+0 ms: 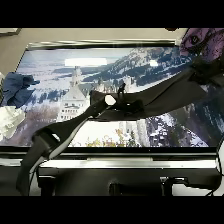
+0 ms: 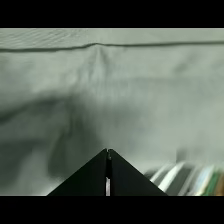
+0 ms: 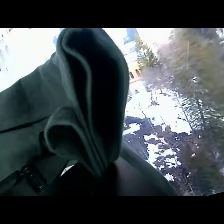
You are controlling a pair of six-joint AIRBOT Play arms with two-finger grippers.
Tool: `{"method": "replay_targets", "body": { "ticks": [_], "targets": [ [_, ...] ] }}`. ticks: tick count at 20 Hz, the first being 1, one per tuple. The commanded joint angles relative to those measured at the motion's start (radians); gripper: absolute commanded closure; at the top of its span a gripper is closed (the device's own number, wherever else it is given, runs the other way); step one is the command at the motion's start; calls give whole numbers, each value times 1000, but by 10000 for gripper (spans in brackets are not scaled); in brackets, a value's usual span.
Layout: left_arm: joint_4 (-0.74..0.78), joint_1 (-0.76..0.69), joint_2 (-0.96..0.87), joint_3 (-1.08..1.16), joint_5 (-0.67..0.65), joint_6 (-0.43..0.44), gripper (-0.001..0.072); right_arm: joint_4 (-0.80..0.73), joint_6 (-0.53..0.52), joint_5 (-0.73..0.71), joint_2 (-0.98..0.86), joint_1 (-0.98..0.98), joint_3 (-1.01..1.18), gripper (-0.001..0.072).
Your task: Fold the clothes and pants, and hang the long-sleeved shirts on hangers.
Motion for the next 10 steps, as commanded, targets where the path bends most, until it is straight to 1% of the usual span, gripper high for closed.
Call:
{"method": "replay_targets", "body": {
  "ticks": [1,4,5,7,9,10],
  "targets": [
    [-65,-46,-134,156,23,-98,692,-31,-5,4,27,1,10,675],
    [-183,-74,-191,195,92,-98,692,-30,-5,2,35,1,10,675],
    [-189,-79,-196,195,92,-96,692,-31,-5,3,35,1,9,675],
    [-188,-73,-192,195,58,-69,692,-31,-4,13,35,1,9,675],
    [-179,-37,-177,195,-6,-63,693,-31,0,30,35,1,9,675],
    [-156,-13,-161,195,-42,-63,694,-30,26,31,34,2,9,675]
  ]
}}
